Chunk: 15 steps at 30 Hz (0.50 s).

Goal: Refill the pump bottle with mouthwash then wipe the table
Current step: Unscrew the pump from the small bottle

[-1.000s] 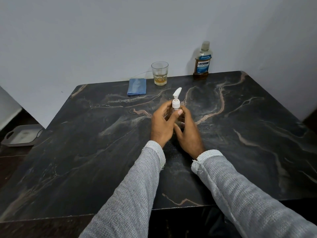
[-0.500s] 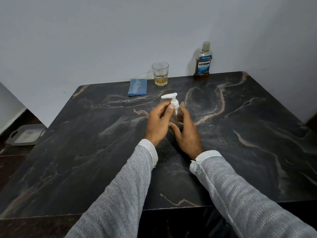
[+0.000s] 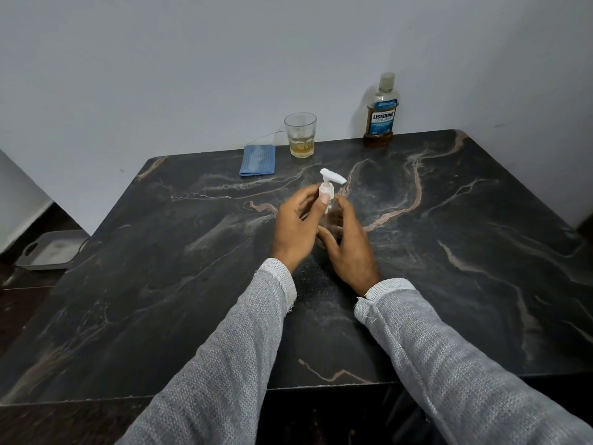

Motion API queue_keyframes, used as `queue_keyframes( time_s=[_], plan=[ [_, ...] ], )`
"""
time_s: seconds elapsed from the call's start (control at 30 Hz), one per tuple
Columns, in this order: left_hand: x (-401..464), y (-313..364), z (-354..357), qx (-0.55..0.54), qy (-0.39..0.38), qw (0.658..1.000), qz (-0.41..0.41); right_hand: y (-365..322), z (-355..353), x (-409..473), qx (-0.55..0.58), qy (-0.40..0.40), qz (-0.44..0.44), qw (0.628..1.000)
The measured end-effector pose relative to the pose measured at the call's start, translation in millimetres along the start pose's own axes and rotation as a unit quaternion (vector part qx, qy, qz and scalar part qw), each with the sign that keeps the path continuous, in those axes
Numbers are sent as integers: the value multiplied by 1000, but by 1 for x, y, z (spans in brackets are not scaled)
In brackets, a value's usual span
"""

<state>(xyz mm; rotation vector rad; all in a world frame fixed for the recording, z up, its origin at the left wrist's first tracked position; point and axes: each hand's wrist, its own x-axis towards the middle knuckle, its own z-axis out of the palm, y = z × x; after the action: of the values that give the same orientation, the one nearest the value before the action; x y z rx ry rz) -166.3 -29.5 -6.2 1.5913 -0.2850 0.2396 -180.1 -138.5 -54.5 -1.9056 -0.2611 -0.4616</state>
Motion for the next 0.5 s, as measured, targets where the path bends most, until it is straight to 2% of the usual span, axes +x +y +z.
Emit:
queue_keyframes(
  time_s=[0.2,0.5],
  plan=[
    [4,4,4,-1,69,998,10,2,1,0,5,-2,10,1000],
    [22,65,-4,-101,129,985,57,6,3,1,9,2,6,1000]
  ],
)
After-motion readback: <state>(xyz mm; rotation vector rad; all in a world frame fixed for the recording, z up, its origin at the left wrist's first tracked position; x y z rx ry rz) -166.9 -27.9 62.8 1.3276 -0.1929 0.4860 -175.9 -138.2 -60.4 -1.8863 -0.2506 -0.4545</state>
